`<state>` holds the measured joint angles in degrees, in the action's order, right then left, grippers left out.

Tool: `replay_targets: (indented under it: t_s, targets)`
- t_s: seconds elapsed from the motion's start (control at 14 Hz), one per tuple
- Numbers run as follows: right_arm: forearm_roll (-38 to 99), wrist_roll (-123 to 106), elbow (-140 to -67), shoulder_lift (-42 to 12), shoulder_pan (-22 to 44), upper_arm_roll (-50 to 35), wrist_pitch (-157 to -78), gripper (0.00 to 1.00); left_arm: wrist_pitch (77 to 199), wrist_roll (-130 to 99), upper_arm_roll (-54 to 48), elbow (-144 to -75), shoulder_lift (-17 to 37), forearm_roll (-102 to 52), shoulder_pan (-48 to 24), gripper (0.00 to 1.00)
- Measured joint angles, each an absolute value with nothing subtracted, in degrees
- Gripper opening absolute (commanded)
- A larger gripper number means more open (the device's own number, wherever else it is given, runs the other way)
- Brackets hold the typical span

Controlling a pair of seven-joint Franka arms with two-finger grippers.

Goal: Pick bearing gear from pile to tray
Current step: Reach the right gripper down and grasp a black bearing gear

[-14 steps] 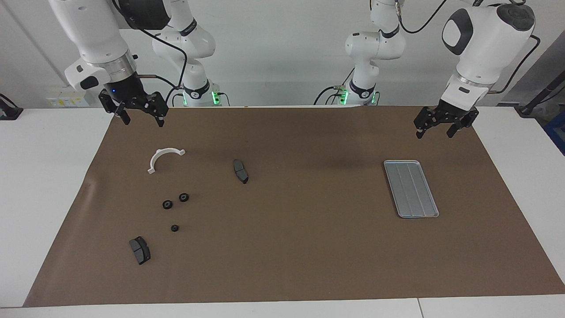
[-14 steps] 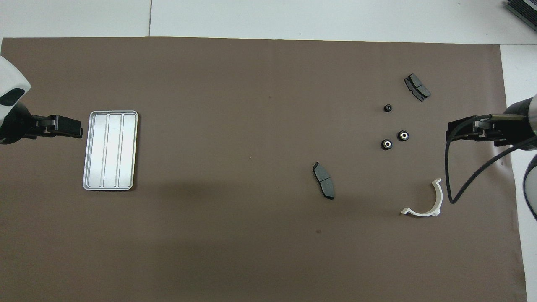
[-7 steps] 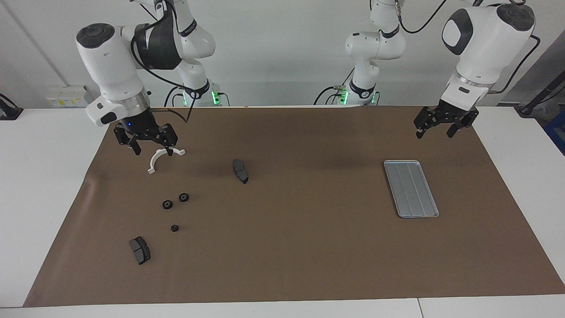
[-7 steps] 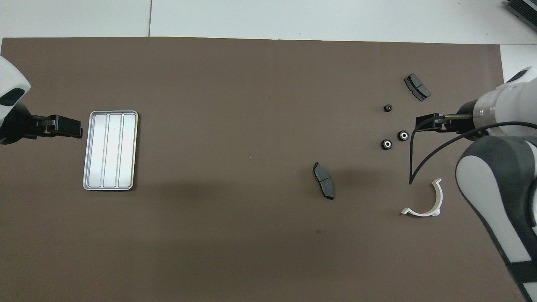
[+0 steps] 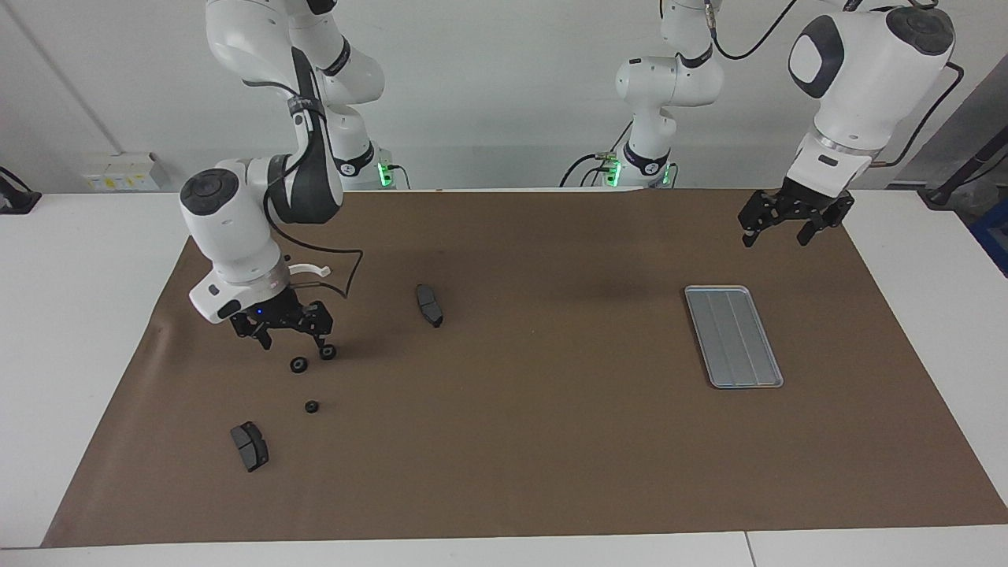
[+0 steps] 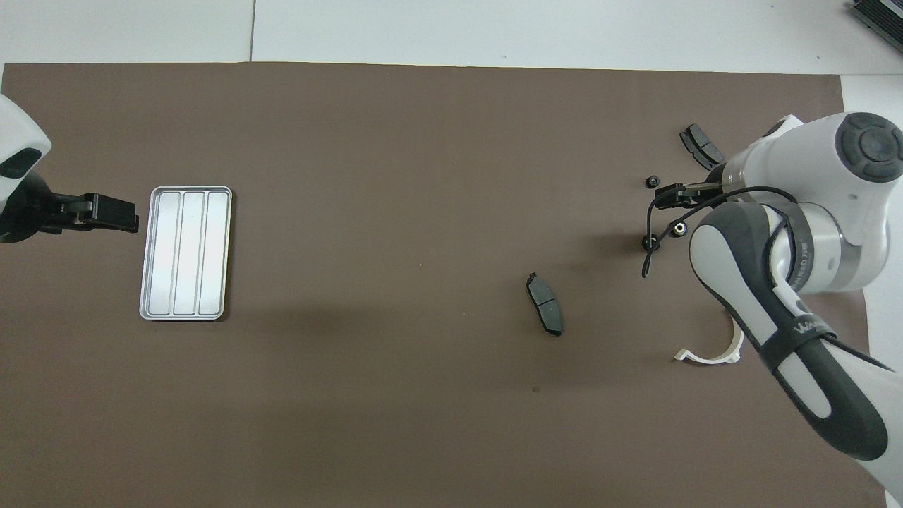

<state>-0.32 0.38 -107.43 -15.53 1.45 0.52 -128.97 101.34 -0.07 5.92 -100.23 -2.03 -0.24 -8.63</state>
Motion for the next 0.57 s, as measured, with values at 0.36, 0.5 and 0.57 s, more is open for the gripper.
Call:
replay_targets:
  t_s: [0.36, 0.5, 0.57]
  targets:
    - [-0.32, -1.67, -109.69, -18.49, -0.44, 0.84, -133.52, 1.0, 101.34, -0.07, 5.92, -100.23, -2.03, -0.24, -8.63, 1.0]
    - [-0.32, -1.67, -111.72, -19.11, -0.49, 1.07, -135.86, 1.0, 101.34, -0.07, 5.92, -100.23, -2.03, -0.24, -8.63, 1.0]
    - [-0.32, -1.67, -112.78, -19.43, -0.49, 1.22, -137.26, 1.0, 101.34, -0.07, 5.92, -100.23, -2.03, -0.24, -8.63, 1.0]
